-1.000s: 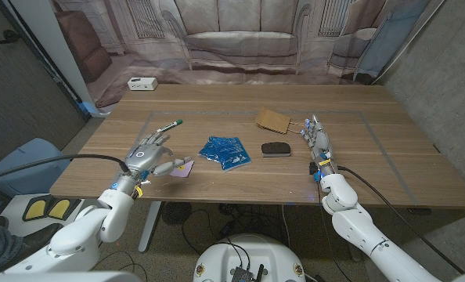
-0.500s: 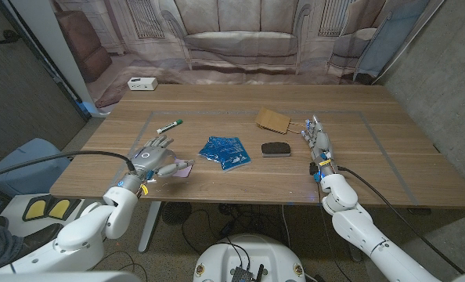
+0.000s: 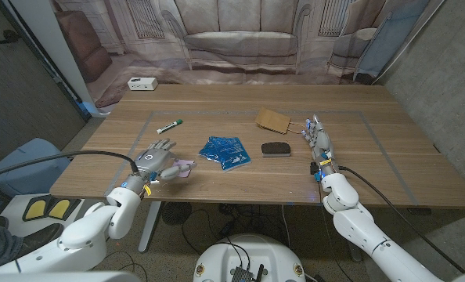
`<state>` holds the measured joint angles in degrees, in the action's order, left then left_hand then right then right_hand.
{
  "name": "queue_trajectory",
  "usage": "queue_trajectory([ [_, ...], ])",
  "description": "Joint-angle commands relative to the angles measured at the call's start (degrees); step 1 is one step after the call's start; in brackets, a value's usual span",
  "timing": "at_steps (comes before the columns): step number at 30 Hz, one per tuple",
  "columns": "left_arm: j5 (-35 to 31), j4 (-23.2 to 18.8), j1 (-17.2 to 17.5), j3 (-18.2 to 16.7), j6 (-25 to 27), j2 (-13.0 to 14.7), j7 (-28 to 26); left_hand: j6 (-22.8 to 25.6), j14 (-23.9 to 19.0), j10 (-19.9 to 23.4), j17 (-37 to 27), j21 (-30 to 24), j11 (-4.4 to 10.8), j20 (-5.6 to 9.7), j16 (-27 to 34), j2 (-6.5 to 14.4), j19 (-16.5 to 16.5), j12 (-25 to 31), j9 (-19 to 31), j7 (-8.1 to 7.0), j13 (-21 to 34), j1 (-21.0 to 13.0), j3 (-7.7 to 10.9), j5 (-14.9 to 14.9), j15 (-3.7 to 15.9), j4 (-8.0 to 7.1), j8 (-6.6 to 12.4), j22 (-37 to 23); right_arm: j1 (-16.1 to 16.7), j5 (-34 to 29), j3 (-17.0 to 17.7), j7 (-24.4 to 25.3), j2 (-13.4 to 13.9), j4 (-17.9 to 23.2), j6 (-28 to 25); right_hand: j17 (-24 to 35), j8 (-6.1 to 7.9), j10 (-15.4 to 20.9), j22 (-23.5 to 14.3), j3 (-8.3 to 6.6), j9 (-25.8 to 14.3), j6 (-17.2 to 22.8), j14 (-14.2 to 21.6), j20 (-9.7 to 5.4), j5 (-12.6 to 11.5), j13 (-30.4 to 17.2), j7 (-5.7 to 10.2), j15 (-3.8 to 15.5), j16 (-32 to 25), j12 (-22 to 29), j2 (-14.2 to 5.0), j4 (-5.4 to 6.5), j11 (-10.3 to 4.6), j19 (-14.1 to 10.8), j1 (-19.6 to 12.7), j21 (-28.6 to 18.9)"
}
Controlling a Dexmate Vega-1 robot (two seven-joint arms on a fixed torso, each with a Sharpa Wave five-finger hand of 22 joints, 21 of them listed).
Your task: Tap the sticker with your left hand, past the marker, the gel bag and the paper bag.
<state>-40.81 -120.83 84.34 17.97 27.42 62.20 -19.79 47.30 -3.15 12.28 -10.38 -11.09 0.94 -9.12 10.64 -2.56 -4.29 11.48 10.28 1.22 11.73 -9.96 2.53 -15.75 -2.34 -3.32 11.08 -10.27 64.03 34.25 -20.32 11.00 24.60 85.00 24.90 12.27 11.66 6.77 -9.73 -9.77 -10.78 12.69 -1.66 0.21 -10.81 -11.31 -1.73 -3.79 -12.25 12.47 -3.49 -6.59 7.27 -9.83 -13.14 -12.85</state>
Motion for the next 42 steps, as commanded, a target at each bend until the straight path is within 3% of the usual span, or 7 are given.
queue_trajectory([
  [1,1.6,0.7,-1.8,2.5,0.8,0.7,-0.2,0.1,-0.3,0.3,-0.2,-0.2,0.11,-0.23,0.2,0.4,0.1,0.4,0.1,0.12,0.0,0.2,-0.22,-0.3,0.12,-0.12,0.11,-0.3,0.1,0.0,0.1,0.2,0.2,0.5,-0.4,0.1,-0.14,0.3,-0.2,0.04,-0.3,0.7,0.1,0.14,0.1,-0.2,0.04,-0.49,0.2,-0.3,-0.4,-0.02,0.08,-0.2,0.4,0.1],
  [22,3.4,2.3,-4.8,6.7,0.7,0.6,-0.4,-0.6,-0.6,-0.5,-0.2,0.0,0.11,-0.44,0.3,1.1,1.0,0.3,0.1,-1.26,0.0,-0.1,-0.21,-0.5,0.09,-0.16,-0.23,-0.3,0.0,0.1,0.1,-0.2,0.2,-0.2,0.1,0.1,-0.17,0.3,-0.2,0.08,-0.3,0.7,0.2,0.2,0.1,-0.2,0.03,-0.48,0.2,-0.3,-0.41,-0.09,0.06,-0.3,0.4,0.4],
  [42,5.0,2.7,-5.9,8.6,1.5,1.0,-0.1,0.1,-0.8,-0.2,-0.2,-0.1,0.35,-0.45,0.3,1.7,1.2,0.7,0.1,-1.53,0.0,-0.6,-0.13,-0.7,0.23,-0.08,0.16,-0.3,0.2,0.2,0.1,0.1,0.1,0.2,-0.2,0.1,-0.17,0.4,-0.2,0.13,-0.3,0.7,0.2,0.23,0.1,-0.2,0.03,-0.56,0.2,-0.3,-0.39,-0.13,0.07,-0.4,0.4,0.6],
])
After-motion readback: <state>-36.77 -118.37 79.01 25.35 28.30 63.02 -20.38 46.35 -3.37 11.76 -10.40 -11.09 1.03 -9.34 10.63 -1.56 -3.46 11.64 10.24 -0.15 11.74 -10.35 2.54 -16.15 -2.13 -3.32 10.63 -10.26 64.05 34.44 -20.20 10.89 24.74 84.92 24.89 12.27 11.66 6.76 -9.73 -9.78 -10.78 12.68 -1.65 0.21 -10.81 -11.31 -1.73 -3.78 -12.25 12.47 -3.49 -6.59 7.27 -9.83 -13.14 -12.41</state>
